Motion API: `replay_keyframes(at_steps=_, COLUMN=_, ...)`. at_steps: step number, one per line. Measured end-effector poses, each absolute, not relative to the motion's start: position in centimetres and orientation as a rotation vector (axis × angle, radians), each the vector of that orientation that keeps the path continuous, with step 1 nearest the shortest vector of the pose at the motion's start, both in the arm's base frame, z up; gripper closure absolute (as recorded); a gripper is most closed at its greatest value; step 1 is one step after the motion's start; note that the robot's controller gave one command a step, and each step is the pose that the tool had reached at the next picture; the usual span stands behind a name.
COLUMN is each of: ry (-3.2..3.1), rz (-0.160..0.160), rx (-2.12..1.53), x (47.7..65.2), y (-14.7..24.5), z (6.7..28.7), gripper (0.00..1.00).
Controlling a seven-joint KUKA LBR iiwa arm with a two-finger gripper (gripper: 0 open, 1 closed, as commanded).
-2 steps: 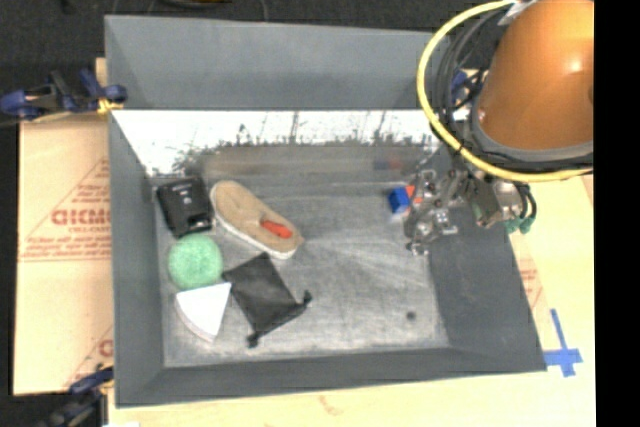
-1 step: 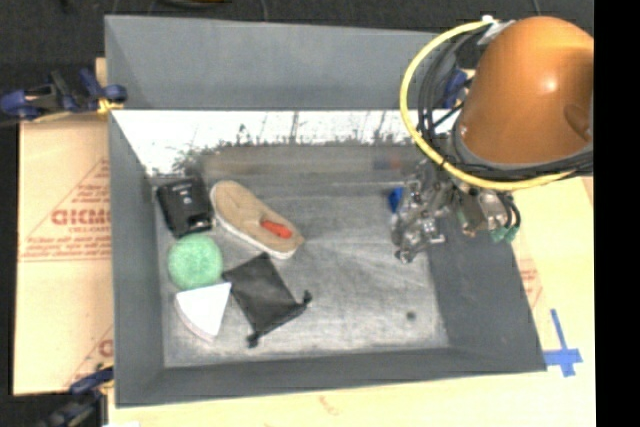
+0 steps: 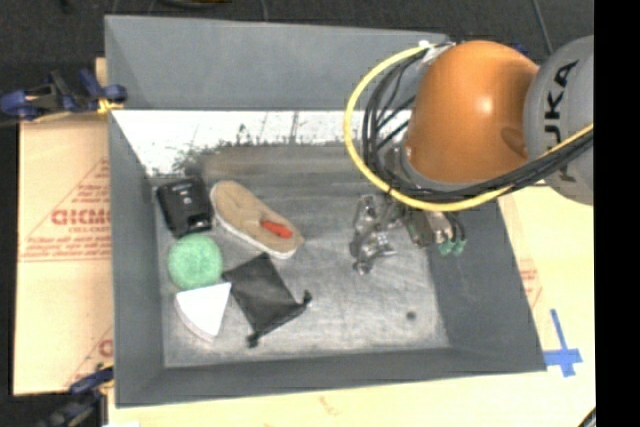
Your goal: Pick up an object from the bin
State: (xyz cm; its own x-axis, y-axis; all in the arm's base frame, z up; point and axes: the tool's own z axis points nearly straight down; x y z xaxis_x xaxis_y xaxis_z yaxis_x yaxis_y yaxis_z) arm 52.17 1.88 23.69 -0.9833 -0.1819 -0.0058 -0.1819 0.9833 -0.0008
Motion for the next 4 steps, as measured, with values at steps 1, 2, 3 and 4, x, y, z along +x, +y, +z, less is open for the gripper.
replay_keyframes(at_steps=1, ry=3.078, rz=0.000, rx=-0.618, x=51.8, y=5.0, z=20.1, gripper=0.00)
replay_keyframes(at_steps=2, ry=3.077, rz=0.000, rx=-0.618, x=51.9, y=5.0, z=20.2, gripper=0.00)
replay_keyframes(at_steps=3, ry=3.082, rz=-0.001, rx=-0.549, x=52.2, y=6.3, z=15.3, gripper=0.00)
replay_keyframes(at_steps=4, ry=3.055, rz=-0.001, rx=-0.706, x=50.8, y=6.9, z=9.0, gripper=0.00)
